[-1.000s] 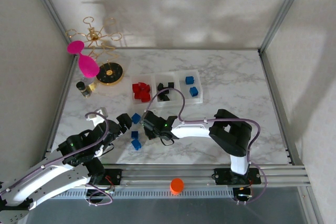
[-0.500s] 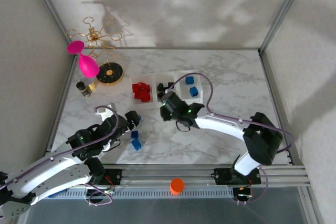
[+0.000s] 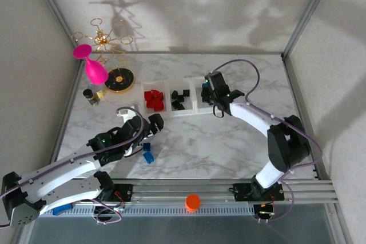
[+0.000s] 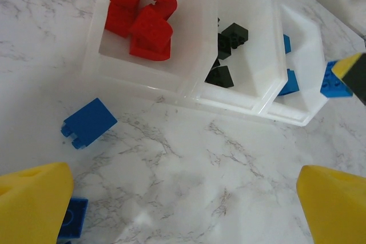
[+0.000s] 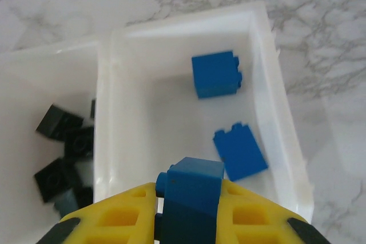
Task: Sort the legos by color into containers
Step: Place the lego in the container.
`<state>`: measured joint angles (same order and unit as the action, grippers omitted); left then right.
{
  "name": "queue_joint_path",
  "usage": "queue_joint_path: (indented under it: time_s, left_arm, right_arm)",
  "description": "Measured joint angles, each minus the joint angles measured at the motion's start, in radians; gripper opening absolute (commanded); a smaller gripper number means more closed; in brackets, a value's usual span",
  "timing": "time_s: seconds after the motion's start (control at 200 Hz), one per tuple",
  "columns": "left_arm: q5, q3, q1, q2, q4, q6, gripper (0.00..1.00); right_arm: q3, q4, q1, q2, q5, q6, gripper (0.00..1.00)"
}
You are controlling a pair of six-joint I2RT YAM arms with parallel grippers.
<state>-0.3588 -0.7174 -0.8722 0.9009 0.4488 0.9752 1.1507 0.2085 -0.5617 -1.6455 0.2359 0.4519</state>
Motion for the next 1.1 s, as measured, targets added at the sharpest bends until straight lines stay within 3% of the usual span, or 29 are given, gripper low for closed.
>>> queue_joint_path:
  time_s: [0.23, 0.481, 0.856, 1.101]
  left_arm:
    - [0.008, -0.001, 0.001, 0.039, -0.039, -0.004, 1.00]
    - [0.008, -0.014, 0.004, 0.041, -0.048, -0.008, 1.00]
    - [0.007, -0.015, 0.004, -0.006, -0.034, -0.008, 1.00]
    - [-0.005, -0.015, 0.004, -0.093, 0.033, -0.003, 1.00]
  right_arm:
    - [0.134, -0.016, 0.008, -0.165, 0.007, -0.052, 0.21]
    - [0.168, -0.020, 0.008, -0.235, 0.008, -0.083, 0.42]
    - [0.134, -0.013, 0.000, -0.116, 0.007, -0.093, 0.55]
    - [0.045, -0.008, -0.107, 0.010, -0.005, -0.065, 0.59]
